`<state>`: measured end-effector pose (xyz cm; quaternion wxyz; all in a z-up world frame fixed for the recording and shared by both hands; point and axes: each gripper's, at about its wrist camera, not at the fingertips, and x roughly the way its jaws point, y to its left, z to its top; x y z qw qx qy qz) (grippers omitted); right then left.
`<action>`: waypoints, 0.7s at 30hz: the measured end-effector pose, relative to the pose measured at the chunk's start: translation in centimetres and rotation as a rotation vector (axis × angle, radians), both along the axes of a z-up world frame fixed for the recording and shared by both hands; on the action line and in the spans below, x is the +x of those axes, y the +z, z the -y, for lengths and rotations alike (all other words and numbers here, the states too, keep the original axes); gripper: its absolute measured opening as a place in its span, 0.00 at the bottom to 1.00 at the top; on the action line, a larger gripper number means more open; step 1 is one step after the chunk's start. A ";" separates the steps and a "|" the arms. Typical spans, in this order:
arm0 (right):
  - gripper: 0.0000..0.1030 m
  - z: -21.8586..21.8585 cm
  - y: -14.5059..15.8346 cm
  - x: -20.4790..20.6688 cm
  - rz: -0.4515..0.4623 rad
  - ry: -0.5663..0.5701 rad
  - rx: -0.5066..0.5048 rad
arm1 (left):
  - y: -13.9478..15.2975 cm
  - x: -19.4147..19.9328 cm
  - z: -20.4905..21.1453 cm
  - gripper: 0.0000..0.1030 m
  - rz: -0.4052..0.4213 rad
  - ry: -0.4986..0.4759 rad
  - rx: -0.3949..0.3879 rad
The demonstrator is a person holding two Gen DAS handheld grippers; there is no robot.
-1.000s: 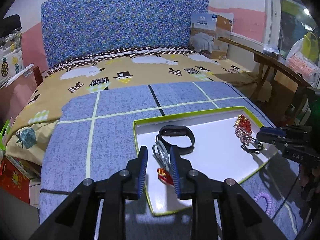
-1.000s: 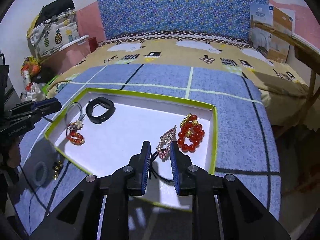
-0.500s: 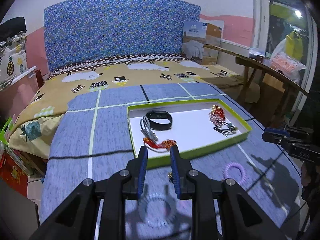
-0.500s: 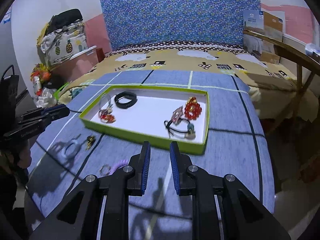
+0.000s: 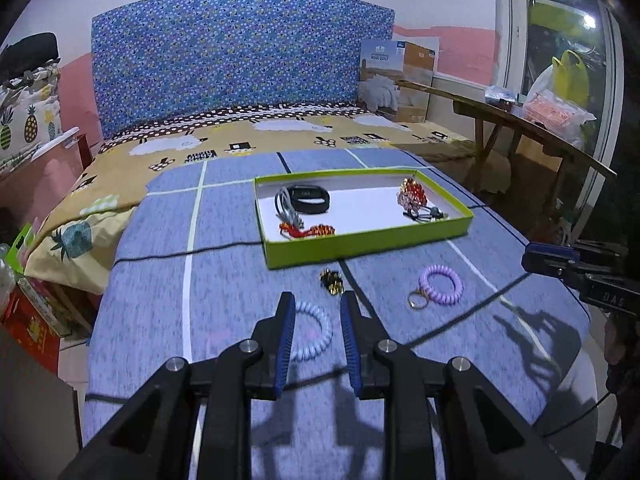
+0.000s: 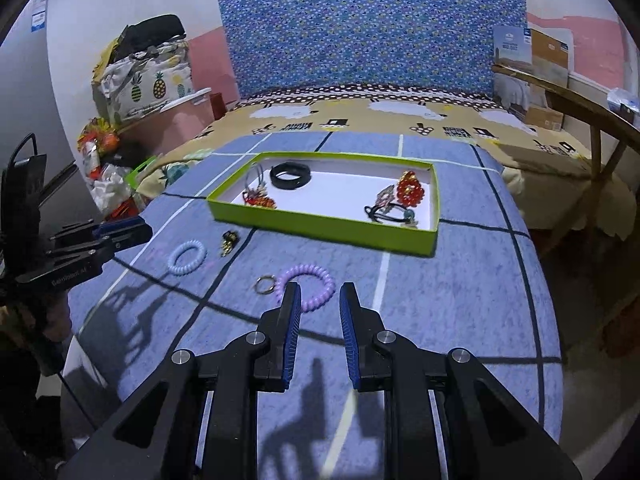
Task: Organize jewelry
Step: 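Grasp the lilac coil hair tie with the right gripper while the left gripper grasps the light-blue coil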
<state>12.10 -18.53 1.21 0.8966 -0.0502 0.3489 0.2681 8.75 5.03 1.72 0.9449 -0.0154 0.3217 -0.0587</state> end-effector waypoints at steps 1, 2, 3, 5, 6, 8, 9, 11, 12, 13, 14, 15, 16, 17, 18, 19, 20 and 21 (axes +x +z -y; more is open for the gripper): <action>0.20 0.0 -0.1 -0.1 -0.003 0.001 0.001 | -0.1 -0.2 -0.1 0.24 -0.001 0.004 0.000; 0.20 -0.1 -0.2 -0.2 -0.006 0.002 0.002 | -0.1 -0.4 -0.1 0.24 -0.001 0.008 -0.002; 0.20 -0.1 -0.3 -0.2 -0.008 0.002 0.002 | -0.2 -0.5 -0.3 0.24 -0.002 0.011 -0.004; 0.20 -0.2 -0.3 -0.4 -0.011 0.002 0.004 | -0.3 -0.7 -0.5 0.24 -0.005 0.020 -0.011; 0.20 -0.2 -0.4 -0.4 -0.013 0.002 0.004 | -0.4 -0.8 -0.6 0.24 -0.006 0.024 -0.014; 0.20 -0.2 -0.5 -0.4 -0.016 0.001 0.004 | -0.6 -0.9 -0.8 0.24 -0.012 0.030 -0.017; 0.20 -0.3 -0.6 -0.4 -0.018 0.001 0.004 | -0.7 -0.8 -0.9 0.24 -0.015 0.033 -0.019; 0.20 -0.4 -0.7 -0.3 -0.024 0.000 0.003 | -1.0 -0.8 -1.0 0.24 -0.025 0.039 -0.021; 0.20 -0.4 -0.9 -0.1 -0.027 0.000 0.003 | -1.2 -0.7 -1.0 0.24 -0.028 0.041 -0.021; 0.20 -0.4 -1.0 -0.1 -0.031 -0.001 0.002 | -1.3 -0.7 -1.0 0.24 -0.031 0.043 -0.021; 0.20 -0.5 -1.1 -0.1 -0.034 0.000 0.003 | -1.4 -0.6 -1.1 0.24 -0.035 0.046 -0.022; 0.20 -0.5 -1.2 0.0 -0.037 0.000 0.003 | -1.5 -0.5 -1.1 0.24 -0.039 0.047 -0.023; 0.20 -0.5 -1.3 0.1 -0.040 0.001 0.003 | -1.6 -0.4 -1.2 0.24 -0.043 0.049 -0.022; 0.20 -0.6 -1.4 0.1 -0.043 0.002 0.004 | -1.7 -0.3 -1.2 0.24 -0.046 0.050 -0.022; 0.20 -0.7 -1.4 0.2 -0.044 0.004 0.003 | -1.8 -0.3 -1.2 0.24 -0.049 0.051 -0.022; 0.20 -0.9 -1.5 0.2 -0.045 0.009 0.003 | -2.0 -0.1 -1.3 0.24 -0.054 0.053 -0.023; 0.20 -1.0 -1.5 0.3 -0.046 0.014 0.002 | -2.1 0.0 -1.3 0.24 -0.059 0.052 -0.024; 0.20 -1.2 -1.5 0.4 -0.046 0.019 0.000 | -2.3 0.1 -1.3 0.24 -0.066 0.053 -0.025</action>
